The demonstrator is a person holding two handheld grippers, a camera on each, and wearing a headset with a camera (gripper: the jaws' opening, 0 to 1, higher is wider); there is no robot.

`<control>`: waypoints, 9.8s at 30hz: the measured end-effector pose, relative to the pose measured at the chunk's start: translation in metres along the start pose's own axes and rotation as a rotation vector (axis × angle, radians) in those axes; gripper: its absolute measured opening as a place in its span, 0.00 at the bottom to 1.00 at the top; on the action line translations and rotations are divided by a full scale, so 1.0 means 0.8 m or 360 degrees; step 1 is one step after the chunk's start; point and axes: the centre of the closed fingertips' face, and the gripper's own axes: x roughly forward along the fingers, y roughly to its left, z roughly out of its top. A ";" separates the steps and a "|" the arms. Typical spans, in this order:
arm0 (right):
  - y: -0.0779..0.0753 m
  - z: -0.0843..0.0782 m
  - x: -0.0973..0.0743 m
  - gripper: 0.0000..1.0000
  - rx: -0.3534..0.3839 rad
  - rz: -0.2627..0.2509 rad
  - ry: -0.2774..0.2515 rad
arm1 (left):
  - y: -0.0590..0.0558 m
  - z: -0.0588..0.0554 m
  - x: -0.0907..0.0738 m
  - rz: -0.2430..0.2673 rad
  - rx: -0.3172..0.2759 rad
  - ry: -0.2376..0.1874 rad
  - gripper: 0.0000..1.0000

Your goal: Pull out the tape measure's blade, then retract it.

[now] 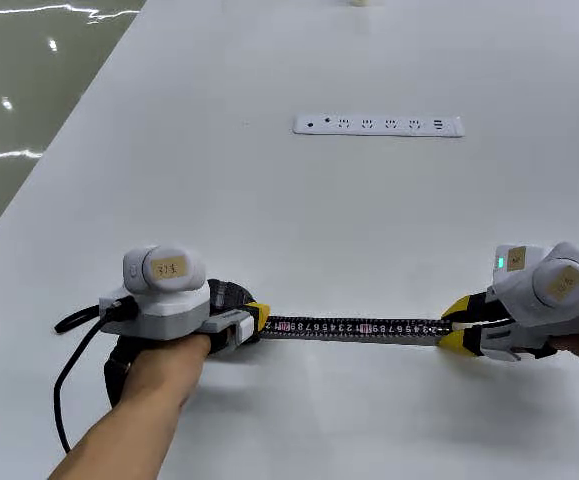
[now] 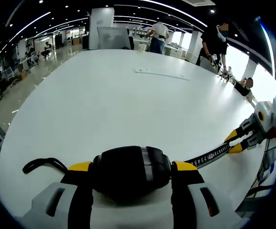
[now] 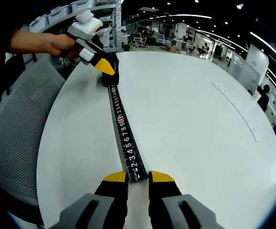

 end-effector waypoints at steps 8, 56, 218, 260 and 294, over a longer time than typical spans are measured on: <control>0.000 -0.001 0.000 0.11 -0.0005 0.0004 0.0006 | 0.000 -0.001 0.000 0.0006 0.0019 0.0012 0.62; 0.002 -0.003 0.001 0.09 -0.0014 0.0024 0.0052 | 0.002 -0.004 0.000 0.0005 0.0059 0.0083 0.57; 0.054 0.139 0.103 0.10 -0.0037 0.0156 -0.0088 | 0.004 -0.004 -0.001 -0.0089 0.0015 0.0132 0.58; 0.066 0.175 0.128 0.10 -0.0061 0.0186 -0.0159 | 0.002 -0.005 -0.003 -0.0109 -0.0010 0.0144 0.59; 0.081 0.210 0.153 0.11 -0.0175 0.0232 -0.0196 | 0.003 -0.005 -0.003 -0.0115 -0.0018 0.0150 0.59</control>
